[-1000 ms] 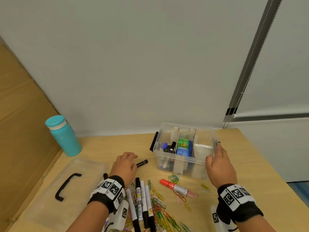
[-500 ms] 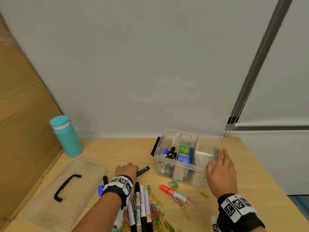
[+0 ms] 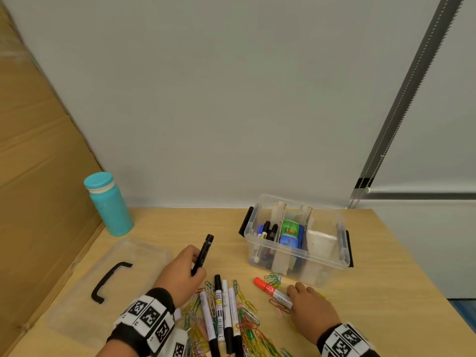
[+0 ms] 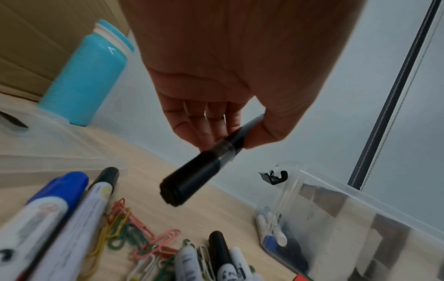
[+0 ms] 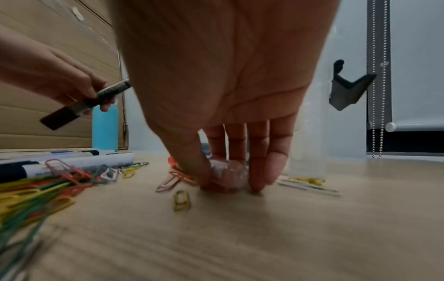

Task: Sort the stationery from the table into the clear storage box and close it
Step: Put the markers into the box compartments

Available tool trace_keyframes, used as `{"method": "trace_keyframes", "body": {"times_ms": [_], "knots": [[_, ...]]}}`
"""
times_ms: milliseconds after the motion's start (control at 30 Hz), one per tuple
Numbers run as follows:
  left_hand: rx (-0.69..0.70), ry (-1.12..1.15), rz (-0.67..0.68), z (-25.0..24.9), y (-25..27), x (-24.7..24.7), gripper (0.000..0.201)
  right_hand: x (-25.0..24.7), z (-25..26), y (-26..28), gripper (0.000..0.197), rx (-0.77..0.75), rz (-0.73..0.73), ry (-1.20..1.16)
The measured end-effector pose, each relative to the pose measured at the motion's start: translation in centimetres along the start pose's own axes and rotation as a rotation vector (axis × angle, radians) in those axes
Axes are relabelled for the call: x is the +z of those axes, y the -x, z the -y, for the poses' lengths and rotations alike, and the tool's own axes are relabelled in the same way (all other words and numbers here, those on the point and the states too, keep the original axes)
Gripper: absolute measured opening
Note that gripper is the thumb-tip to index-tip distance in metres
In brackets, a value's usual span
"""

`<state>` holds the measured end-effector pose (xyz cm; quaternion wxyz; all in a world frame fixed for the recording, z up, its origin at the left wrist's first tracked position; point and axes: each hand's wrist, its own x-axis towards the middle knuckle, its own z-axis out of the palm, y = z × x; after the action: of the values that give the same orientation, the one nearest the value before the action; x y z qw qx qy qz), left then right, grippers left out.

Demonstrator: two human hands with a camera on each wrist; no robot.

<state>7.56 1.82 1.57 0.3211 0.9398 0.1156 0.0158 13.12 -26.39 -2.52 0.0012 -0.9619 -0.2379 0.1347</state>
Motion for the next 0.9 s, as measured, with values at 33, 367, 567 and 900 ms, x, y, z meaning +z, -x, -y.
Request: {"method": "trace_keyframes", "body": {"times_ms": [33, 367, 567, 900], "knots": [[0.006, 0.004, 0.004, 0.0, 0.3, -0.1, 0.025, -0.1, 0.0, 0.0, 0.032, -0.004, -0.004, -0.007], [0.066, 0.138, -0.046, 0.8, 2.0, -1.5, 0.076, -7.7, -0.3, 3.7, 0.01, -0.198, -0.403, -0.576], [0.083, 0.132, -0.031, 0.8, 2.4, -1.6, 0.072, -11.4, 0.5, 2.9, 0.023, -0.14, -0.667, -0.908], [0.082, 0.186, 0.001, 0.2, 3.1, -1.3, 0.023, -10.6, 4.2, -10.4, 0.022, 0.06, -0.503, -0.477]]}}
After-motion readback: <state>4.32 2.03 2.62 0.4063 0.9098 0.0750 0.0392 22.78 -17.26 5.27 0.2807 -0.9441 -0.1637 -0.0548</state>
